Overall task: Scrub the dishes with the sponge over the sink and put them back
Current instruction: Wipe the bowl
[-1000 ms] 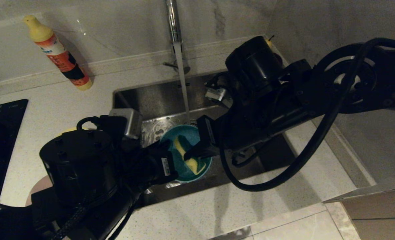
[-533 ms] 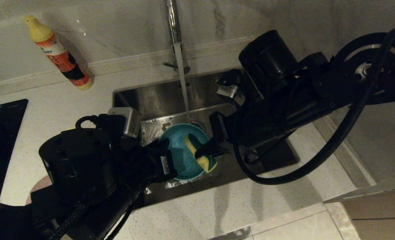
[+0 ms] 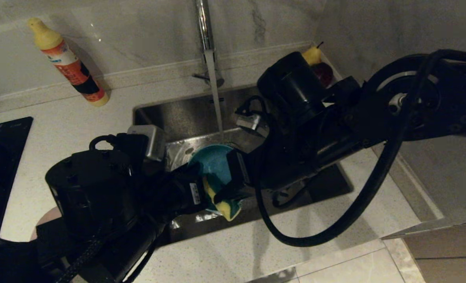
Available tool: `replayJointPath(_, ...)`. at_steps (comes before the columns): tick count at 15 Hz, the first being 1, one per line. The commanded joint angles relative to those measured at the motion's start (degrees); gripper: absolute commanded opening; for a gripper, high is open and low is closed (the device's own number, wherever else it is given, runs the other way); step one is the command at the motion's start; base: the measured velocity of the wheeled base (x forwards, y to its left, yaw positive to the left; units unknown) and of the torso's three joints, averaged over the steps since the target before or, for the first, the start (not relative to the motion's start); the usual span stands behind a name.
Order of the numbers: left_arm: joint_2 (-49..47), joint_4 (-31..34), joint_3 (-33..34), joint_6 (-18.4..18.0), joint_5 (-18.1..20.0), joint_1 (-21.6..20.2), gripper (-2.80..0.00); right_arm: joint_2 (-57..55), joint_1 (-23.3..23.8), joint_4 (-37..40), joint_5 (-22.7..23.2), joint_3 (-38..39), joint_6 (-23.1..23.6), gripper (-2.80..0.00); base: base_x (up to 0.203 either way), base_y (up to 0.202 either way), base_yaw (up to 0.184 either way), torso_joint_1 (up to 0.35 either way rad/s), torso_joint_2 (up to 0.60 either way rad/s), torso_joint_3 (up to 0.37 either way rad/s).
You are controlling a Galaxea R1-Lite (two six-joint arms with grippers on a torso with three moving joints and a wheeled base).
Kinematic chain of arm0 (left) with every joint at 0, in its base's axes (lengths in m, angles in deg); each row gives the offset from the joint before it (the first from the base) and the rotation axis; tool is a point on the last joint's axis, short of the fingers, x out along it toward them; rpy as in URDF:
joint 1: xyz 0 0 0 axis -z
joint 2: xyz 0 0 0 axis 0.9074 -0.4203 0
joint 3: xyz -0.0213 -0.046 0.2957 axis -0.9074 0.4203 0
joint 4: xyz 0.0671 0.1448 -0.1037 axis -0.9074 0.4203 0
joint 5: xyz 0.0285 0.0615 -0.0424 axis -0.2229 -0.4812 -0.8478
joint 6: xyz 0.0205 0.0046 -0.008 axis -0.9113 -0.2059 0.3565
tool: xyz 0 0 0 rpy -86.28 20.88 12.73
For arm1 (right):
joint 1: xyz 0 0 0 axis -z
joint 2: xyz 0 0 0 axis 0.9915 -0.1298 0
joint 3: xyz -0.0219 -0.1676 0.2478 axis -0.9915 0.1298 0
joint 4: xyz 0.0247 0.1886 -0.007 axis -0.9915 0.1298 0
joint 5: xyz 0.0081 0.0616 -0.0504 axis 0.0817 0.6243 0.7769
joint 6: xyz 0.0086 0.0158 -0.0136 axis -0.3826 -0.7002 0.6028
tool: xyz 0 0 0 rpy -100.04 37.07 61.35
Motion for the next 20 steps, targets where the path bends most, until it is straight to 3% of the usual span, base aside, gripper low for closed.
replayJointPath(1,-0.34,-0.31,-0.09,0.16,-0.14,0.09,-2.80,-1.04,-0.13,-1.57,0.05,-0.12,-0.23,-2.80,0.000,0.000,0.000,0.000,0.00,0.000)
replayJointPath(7,-0.19,-0.31,0.44,-0.80,-0.31,0.08,-2.80,1.09,2.30,-2.55,-2.23,-0.30,-0.23,-2.80,0.000,0.000,0.000,0.000,0.00,0.000)
replayJointPath(10,-0.62,-0.63,0.42,-3.04,-1.54,-0.13,-2.80,2.21,2.42,-2.21,-3.90,-0.30,-0.23,-2.80,0.000,0.000,0.000,0.000,0.00,0.000)
replayJointPath(17,-2.28,-7.86,0.61,-18.00,-5.74,-0.27,-2.80,-1.11,1.97,-3.12,-3.73,-0.29,-0.23,-2.80,0.000,0.000,0.000,0.000,0.00,0.000)
replayJointPath(20,-1.97,-7.93,0.68,-20.97,-5.76,-0.27,-2.80,-3.20,1.55,-5.47,-3.79,-0.30,-0.23,-2.80,0.000,0.000,0.000,0.000,0.00,0.000)
